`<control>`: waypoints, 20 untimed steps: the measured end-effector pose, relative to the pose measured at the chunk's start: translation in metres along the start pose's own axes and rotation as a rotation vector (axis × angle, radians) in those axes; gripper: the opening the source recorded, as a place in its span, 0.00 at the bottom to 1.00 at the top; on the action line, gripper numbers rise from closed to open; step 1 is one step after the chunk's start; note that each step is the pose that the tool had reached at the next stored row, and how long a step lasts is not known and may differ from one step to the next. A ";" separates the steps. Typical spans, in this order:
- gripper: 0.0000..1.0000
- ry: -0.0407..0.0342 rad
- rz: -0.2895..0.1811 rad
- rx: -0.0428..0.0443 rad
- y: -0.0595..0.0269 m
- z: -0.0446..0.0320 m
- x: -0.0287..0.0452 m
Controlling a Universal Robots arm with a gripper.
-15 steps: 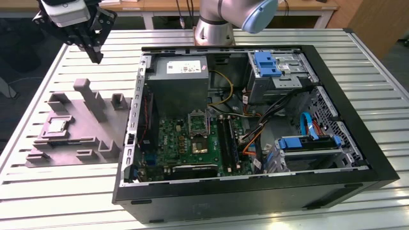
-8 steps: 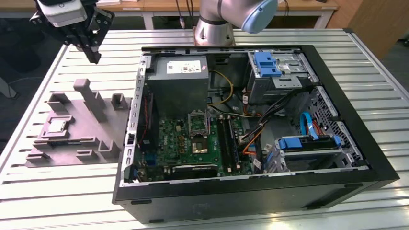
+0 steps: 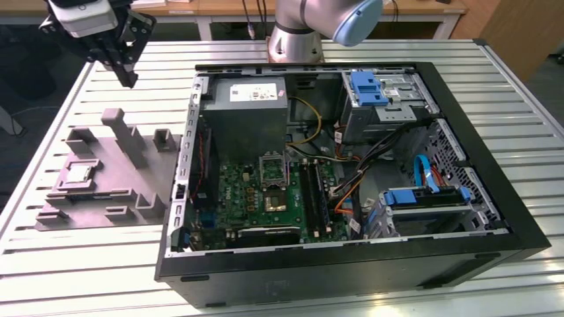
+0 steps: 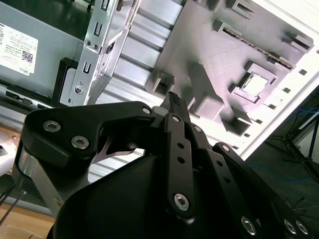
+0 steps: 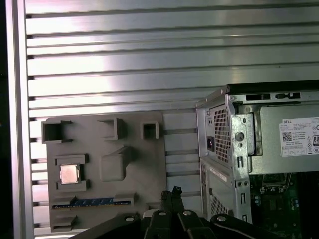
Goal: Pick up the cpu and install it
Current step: 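Reach for the cpu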
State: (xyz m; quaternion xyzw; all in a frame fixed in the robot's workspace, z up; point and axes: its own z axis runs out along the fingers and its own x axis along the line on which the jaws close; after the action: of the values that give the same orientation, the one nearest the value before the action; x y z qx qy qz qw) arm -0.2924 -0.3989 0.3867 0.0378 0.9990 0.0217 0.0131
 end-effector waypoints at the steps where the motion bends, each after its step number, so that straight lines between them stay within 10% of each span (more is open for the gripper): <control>1: 0.11 0.0000 0.000 0.0000 0.0000 0.0000 0.0002; 20: 0.11 0.0000 0.000 0.0000 -0.0005 -0.0002 0.0070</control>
State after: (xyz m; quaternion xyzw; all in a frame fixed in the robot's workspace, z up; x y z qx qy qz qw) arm -0.2994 -0.3989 0.3867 0.0379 0.9990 0.0217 0.0131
